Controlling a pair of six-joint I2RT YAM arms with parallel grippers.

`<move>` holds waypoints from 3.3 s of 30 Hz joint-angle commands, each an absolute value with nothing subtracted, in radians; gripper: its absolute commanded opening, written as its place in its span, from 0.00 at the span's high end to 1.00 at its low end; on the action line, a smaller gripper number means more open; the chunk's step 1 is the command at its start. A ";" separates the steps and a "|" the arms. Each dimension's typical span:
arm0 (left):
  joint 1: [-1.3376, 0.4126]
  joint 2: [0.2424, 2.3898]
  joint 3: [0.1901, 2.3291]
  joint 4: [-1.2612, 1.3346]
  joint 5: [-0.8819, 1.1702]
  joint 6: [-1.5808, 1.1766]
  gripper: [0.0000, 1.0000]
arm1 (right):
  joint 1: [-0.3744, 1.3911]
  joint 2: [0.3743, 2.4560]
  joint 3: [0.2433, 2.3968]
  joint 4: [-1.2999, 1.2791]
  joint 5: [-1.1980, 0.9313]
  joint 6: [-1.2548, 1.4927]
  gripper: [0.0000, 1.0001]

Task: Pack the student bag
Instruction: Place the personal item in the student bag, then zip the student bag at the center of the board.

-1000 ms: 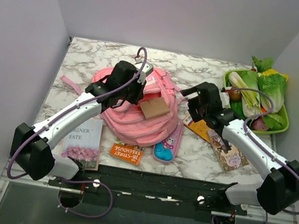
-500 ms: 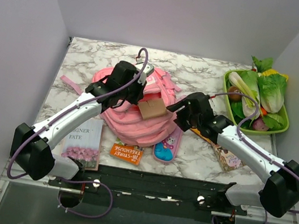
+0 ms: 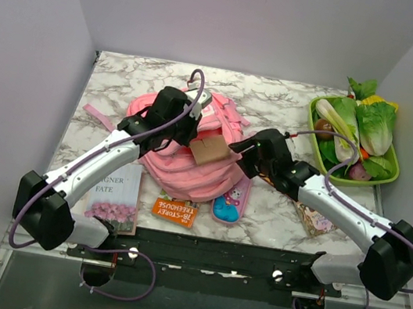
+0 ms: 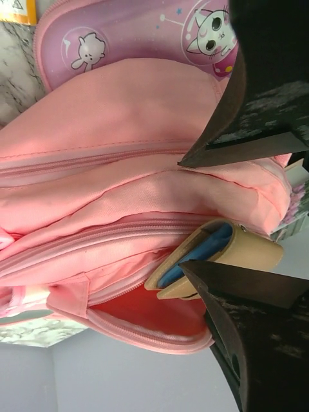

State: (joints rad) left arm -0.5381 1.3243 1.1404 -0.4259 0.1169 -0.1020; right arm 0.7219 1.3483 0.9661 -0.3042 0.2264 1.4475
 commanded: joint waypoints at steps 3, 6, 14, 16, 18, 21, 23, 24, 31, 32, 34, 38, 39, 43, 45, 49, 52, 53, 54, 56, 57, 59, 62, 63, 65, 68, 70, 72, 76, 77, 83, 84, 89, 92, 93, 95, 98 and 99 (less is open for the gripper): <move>-0.538 1.270 1.124 -0.357 0.127 -0.087 0.98 | 0.727 1.299 0.965 -0.296 0.383 1.450 0.34; -0.540 1.273 1.124 -0.360 0.130 -0.089 0.98 | 0.727 1.295 0.974 -0.347 0.399 1.417 0.39; -0.538 1.267 1.127 -0.359 0.124 -0.072 0.98 | 0.729 1.174 0.867 -0.315 0.367 1.335 0.84; -0.538 1.269 1.134 -0.360 0.124 -0.071 0.98 | 0.732 1.170 0.848 -0.290 0.315 1.312 0.92; -0.540 1.270 1.141 -0.360 0.123 -0.069 0.98 | 0.747 1.187 0.828 -0.272 0.284 1.305 0.95; -0.538 1.272 1.152 -0.364 0.120 -0.066 0.98 | 0.778 1.225 0.819 -0.239 0.253 1.302 0.98; -0.540 1.272 1.158 -0.367 0.118 -0.066 0.98 | 0.785 1.250 0.830 -0.215 0.235 1.287 0.99; -0.540 1.272 1.160 -0.371 0.118 -0.066 0.98 | 0.791 1.274 0.860 -0.209 0.233 1.281 0.99; -0.540 1.269 1.166 -0.376 0.118 -0.071 0.98 | 0.805 1.356 0.952 -0.192 0.206 1.261 0.99; -0.540 1.269 1.169 -0.377 0.121 -0.074 0.98 | 0.805 1.364 0.960 -0.187 0.204 1.262 0.99; -0.541 1.272 1.172 -0.379 0.129 -0.077 0.98 | 0.807 1.385 0.982 -0.180 0.198 1.264 0.99; -0.546 1.269 1.180 -0.385 0.133 -0.080 0.98 | 0.807 1.446 1.037 -0.163 0.181 1.269 0.99; -0.549 1.267 1.184 -0.390 0.133 -0.078 0.98 | 0.807 1.456 1.049 -0.157 0.176 1.270 0.99; -0.555 1.270 1.206 -0.408 0.133 -0.058 0.98 | 0.807 1.512 1.121 -0.152 0.155 1.262 0.99; -0.558 1.270 1.222 -0.422 0.137 -0.048 0.97 | 0.807 1.549 1.167 -0.152 0.150 1.258 0.99; -0.572 1.267 1.244 -0.439 0.137 -0.032 0.97 | 0.808 1.592 1.242 -0.196 0.134 1.241 0.99; -0.574 1.249 1.249 -0.439 0.138 -0.028 0.97 | 0.810 1.550 1.229 -0.204 0.152 1.218 0.99; -0.574 1.247 1.249 -0.439 0.138 -0.028 0.97 | 0.810 1.537 1.227 -0.204 0.161 1.210 0.99; -0.574 1.246 1.255 -0.442 0.144 -0.028 0.97 | 0.811 1.526 1.229 -0.203 0.169 1.203 0.99; -0.575 1.252 1.258 -0.442 0.156 -0.029 0.97 | 0.815 1.532 1.250 -0.202 0.187 1.184 0.99; -0.578 1.256 1.262 -0.440 0.161 -0.031 0.97 | 0.815 1.540 1.259 -0.201 0.193 1.187 0.99; -0.580 1.261 1.264 -0.442 0.167 -0.037 0.97 | 0.816 1.578 1.288 -0.201 0.177 1.183 0.99; -0.581 1.256 1.264 -0.440 0.178 -0.041 0.97 | 0.815 1.612 1.296 -0.192 0.140 1.192 0.99; -0.581 1.253 1.264 -0.442 0.181 -0.043 0.97 | 0.816 1.640 1.301 -0.183 0.132 1.198 0.99; -0.581 1.252 1.269 -0.445 0.184 -0.044 0.97 | 0.816 1.664 1.315 -0.179 0.106 1.201 0.99; -0.581 1.250 1.266 -0.443 0.170 -0.035 0.97 | 0.816 1.643 1.313 -0.179 0.119 1.175 0.99; -0.581 1.249 1.244 -0.434 0.158 -0.018 0.97 | 0.816 1.580 1.284 -0.172 0.143 1.103 0.99; -0.581 1.249 1.217 -0.428 0.160 -0.014 0.96 | 0.815 1.537 1.250 -0.166 0.161 1.054 0.99; -0.583 1.270 1.212 -0.429 0.205 -0.024 0.86 | 0.825 1.418 1.125 -0.141 0.169 0.907 0.75; -0.583 1.278 1.221 -0.434 0.218 -0.034 0.84 | 0.830 1.379 1.083 -0.138 0.175 0.878 0.70; -0.583 1.331 1.334 -0.511 0.271 -0.048 0.54 | 0.856 1.309 1.029 -0.199 0.195 0.712 0.26; -0.583 1.328 1.354 -0.517 0.273 -0.045 0.51 | 0.856 1.295 1.013 -0.199 0.192 0.707 0.10; -0.534 1.275 1.399 -0.558 0.278 -0.012 0.33 | 0.841 1.289 0.991 -0.153 0.102 0.724 0.00; -0.456 1.249 1.387 -0.587 0.299 0.047 0.30 | 0.891 1.347 1.116 -0.211 0.154 0.683 0.25; -0.431 1.243 1.368 -0.594 0.320 0.067 0.30 | 0.922 1.380 1.181 -0.347 0.210 0.669 0.27; -0.372 1.229 1.345 -0.604 0.337 0.110 0.30 | 1.023 1.503 1.370 -0.480 0.344 0.655 0.27; -0.238 1.221 1.321 -0.607 0.394 0.132 0.29 | 1.113 1.651 1.538 -0.653 0.417 0.713 0.33; -0.179 1.221 1.316 -0.606 0.403 0.135 0.29 | 1.126 1.684 1.570 -0.705 0.422 0.728 0.35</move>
State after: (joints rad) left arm -0.3298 1.2350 1.3468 -0.5659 0.3138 0.0704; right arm 1.0367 1.5417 1.4101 -0.4194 0.2829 0.7052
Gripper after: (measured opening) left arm 0.705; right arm 0.679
